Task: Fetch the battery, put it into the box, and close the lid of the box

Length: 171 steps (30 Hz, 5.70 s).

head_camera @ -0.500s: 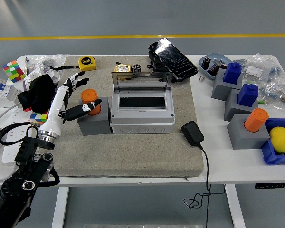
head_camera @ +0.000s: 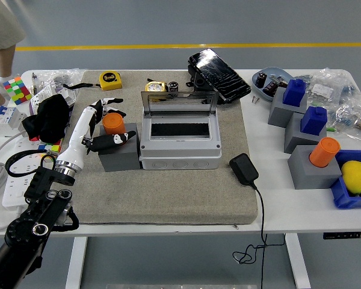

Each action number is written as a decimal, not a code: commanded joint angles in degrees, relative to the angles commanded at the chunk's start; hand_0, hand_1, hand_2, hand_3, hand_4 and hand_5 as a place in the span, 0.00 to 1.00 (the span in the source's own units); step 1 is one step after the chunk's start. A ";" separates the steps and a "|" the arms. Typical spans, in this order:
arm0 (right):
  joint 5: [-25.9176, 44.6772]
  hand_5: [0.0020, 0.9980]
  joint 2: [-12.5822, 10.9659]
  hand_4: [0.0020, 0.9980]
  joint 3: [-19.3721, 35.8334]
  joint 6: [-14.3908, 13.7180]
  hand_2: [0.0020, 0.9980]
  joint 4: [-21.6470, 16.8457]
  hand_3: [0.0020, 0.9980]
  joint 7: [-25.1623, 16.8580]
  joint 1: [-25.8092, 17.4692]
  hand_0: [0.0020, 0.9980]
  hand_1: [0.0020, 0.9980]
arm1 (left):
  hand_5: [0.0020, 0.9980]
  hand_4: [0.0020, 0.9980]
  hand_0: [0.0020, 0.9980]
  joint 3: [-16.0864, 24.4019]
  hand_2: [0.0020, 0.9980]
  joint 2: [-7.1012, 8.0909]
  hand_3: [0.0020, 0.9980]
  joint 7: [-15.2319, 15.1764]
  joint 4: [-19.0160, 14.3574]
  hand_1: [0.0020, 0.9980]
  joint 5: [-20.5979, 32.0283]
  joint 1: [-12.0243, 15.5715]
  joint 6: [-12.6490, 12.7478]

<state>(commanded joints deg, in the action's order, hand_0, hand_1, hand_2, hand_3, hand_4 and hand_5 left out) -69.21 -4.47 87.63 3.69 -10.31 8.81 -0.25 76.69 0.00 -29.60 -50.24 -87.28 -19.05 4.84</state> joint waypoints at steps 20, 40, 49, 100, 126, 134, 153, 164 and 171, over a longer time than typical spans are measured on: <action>-0.02 0.67 -0.11 1.00 -0.41 0.01 0.75 0.00 0.77 0.07 0.10 0.78 0.75 | 0.00 0.93 0.29 -1.28 0.38 0.00 0.51 -0.58 0.86 0.37 3.89 -1.20 -1.19; 0.05 0.67 -0.19 1.00 -1.15 0.03 0.75 0.00 0.77 0.11 0.09 0.78 0.75 | 0.00 0.79 0.07 -2.55 0.28 0.00 0.36 -3.88 2.02 0.13 6.12 -1.91 -0.36; 0.04 0.67 -0.17 1.00 -1.14 -0.05 0.75 0.00 0.77 -0.02 0.01 0.78 0.75 | 0.00 0.77 0.05 -3.19 0.24 0.00 0.31 -6.20 0.39 0.08 6.74 -1.51 -0.11; 0.98 0.66 -0.55 1.00 -3.48 -0.32 0.75 0.00 0.77 -0.22 0.55 0.78 0.75 | 0.00 1.00 0.12 -34.40 0.30 0.00 0.39 1.11 8.22 0.18 -30.44 -28.37 6.29; 1.16 0.66 -0.36 1.00 -2.92 -0.38 0.75 0.00 0.77 -0.51 0.06 0.78 0.75 | 0.19 1.00 0.49 -30.24 0.75 0.00 0.83 2.76 -6.36 0.70 -28.67 -23.14 7.48; 1.51 0.66 -0.32 1.00 -3.21 -0.35 0.75 0.00 0.77 -0.58 0.21 0.78 0.75 | 0.30 1.00 0.68 -21.83 0.77 0.00 0.81 7.95 -4.86 0.74 -29.97 -23.11 4.73; 1.64 0.66 -0.61 1.00 -3.23 -0.40 0.75 0.00 0.77 -0.69 0.06 0.78 0.75 | 0.47 1.00 0.60 -26.24 0.76 0.07 0.82 28.02 -13.70 0.74 -25.54 -19.34 -6.64; 0.83 0.66 -0.76 1.00 -2.65 -0.42 0.75 0.00 0.77 -0.38 -0.02 0.78 0.75 | 0.51 1.00 0.51 -29.20 0.73 4.82 0.81 34.21 -20.84 0.70 -22.51 -15.79 -9.15; 0.92 0.66 -1.01 1.00 -3.04 -0.44 0.75 0.00 0.77 -0.41 -0.12 0.78 0.75 | 0.51 1.00 0.49 -29.76 0.73 7.84 0.79 31.62 -24.55 0.69 -18.97 -12.06 -8.89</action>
<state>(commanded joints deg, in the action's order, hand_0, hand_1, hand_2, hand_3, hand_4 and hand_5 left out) -68.29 -5.48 84.58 3.25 -10.31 8.41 -0.37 46.94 7.84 2.02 -74.79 -106.25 -31.11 -4.05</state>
